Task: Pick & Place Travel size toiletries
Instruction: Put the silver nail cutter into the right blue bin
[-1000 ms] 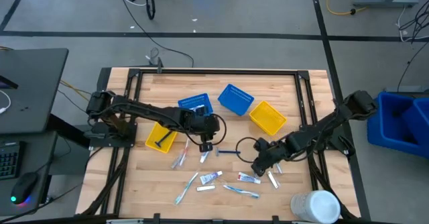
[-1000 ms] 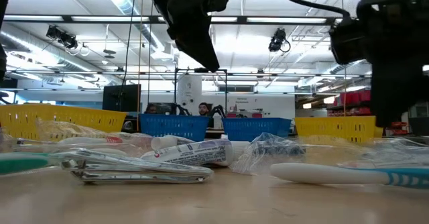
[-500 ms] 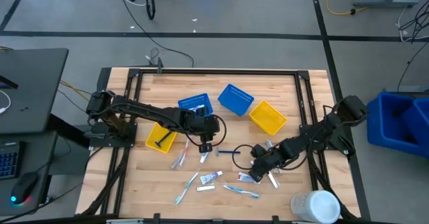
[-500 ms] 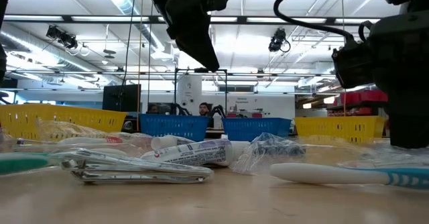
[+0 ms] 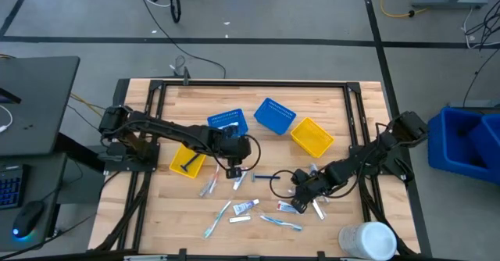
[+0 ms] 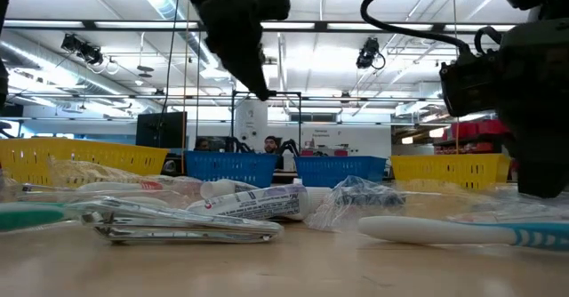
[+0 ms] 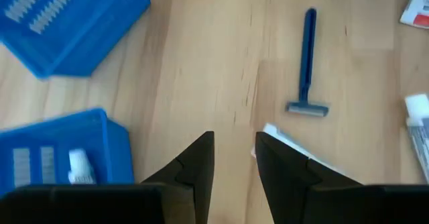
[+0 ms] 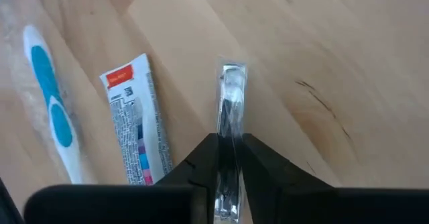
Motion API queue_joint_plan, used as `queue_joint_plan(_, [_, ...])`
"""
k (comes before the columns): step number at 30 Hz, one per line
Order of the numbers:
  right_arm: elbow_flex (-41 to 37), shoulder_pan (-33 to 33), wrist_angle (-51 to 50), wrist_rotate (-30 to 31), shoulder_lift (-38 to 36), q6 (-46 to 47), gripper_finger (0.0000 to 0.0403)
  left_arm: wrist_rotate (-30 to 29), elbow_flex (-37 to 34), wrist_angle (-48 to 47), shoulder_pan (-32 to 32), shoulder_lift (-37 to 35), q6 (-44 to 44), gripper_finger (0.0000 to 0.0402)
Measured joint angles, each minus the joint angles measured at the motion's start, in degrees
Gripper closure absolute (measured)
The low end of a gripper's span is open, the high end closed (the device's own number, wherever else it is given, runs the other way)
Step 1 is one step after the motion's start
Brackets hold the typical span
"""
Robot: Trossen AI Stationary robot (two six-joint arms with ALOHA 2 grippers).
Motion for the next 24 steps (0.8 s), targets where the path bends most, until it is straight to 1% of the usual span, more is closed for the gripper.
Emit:
queue_joint_plan(2, [0.0,-0.3,0.4,0.0,-0.6,-2.9,0.0344,-0.1,0.0,-2.3,-0.3,-0.8,-1.3,0.0285])
queue_joint_plan(4, [0.3,-0.8,-0.2,1.5,-1.6,-6.0,0.0344,-0.1,0.0,-5.2,-0.5,-2.1,-1.9,0.0285])
queue_joint_plan(8, [1.0,-3.2,0.3,4.1,-4.7,-12.2,0.0350,-0.1,0.0,-6.6,-0.5,-5.2,-3.0,0.0285])
queue_joint_plan(12, [1.0,-7.0,0.1,6.8,-8.4,-17.2,0.0350,-1.5,0.1,-7.0,-0.6,-8.2,-3.6,0.0285])
queue_joint_plan(15, [1.0,-10.4,0.4,9.0,-11.2,-23.6,0.0349,-2.3,0.1,-6.6,-0.6,-9.4,-3.6,0.0285])
queue_joint_plan(19, [1.1,-16.6,2.5,13.2,-14.6,-34.7,0.0349,-2.7,0.1,-6.6,-0.6,-9.7,-3.5,0.0285])
queue_joint_plan(24, [1.1,-26.0,9.8,13.3,-16.1,-48.5,0.0345,-2.6,0.1,-6.7,-0.6,-9.1,-3.6,0.0285])
